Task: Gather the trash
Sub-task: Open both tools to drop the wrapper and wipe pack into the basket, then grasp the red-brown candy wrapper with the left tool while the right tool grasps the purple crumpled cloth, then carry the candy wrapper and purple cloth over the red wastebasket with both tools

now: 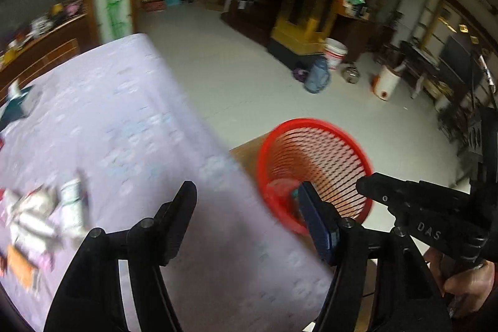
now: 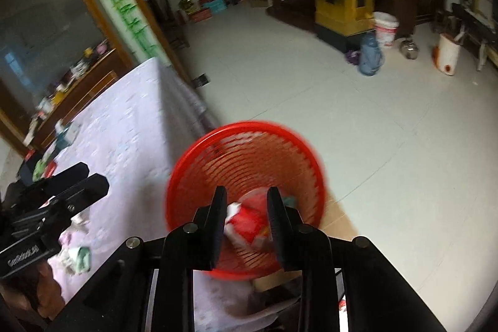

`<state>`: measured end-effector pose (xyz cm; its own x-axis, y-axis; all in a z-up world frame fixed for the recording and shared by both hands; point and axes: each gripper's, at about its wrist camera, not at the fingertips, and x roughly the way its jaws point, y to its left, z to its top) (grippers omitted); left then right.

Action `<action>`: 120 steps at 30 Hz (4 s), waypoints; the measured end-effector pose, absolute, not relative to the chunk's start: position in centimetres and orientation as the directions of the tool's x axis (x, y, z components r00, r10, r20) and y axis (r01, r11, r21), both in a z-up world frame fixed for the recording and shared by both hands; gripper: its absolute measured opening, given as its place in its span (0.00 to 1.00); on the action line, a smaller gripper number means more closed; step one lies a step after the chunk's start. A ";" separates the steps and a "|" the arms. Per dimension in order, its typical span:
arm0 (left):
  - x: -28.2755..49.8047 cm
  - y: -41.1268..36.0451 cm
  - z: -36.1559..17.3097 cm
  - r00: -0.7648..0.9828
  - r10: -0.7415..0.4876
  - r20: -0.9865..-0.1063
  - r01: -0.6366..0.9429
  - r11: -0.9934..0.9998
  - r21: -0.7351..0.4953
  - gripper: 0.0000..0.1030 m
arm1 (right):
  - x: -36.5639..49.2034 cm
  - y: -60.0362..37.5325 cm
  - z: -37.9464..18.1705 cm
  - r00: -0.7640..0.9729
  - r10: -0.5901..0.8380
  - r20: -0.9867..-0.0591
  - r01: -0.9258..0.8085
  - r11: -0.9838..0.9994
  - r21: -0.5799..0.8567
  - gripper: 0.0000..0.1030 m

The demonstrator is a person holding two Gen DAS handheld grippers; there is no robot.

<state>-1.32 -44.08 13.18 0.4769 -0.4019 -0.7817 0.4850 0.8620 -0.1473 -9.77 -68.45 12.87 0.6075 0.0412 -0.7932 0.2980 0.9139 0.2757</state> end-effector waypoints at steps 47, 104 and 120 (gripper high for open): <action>4.0 9.0 1.5 0.411 -0.097 -0.906 -0.467 0.831 -0.301 0.49 | -8.5 -36.8 11.9 0.463 0.320 -0.826 -0.202 0.946 0.253 0.38; -6.3 -11.7 10.8 0.632 -0.104 -0.768 0.088 0.994 -0.062 0.28 | -3.2 -27.3 8.8 0.436 0.314 -0.843 -0.322 0.930 0.180 0.29; -6.6 -17.3 12.2 0.643 -0.137 -0.754 0.166 0.985 -0.037 0.28 | -5.9 -34.2 10.7 0.500 0.261 -0.826 -0.242 0.958 0.156 0.29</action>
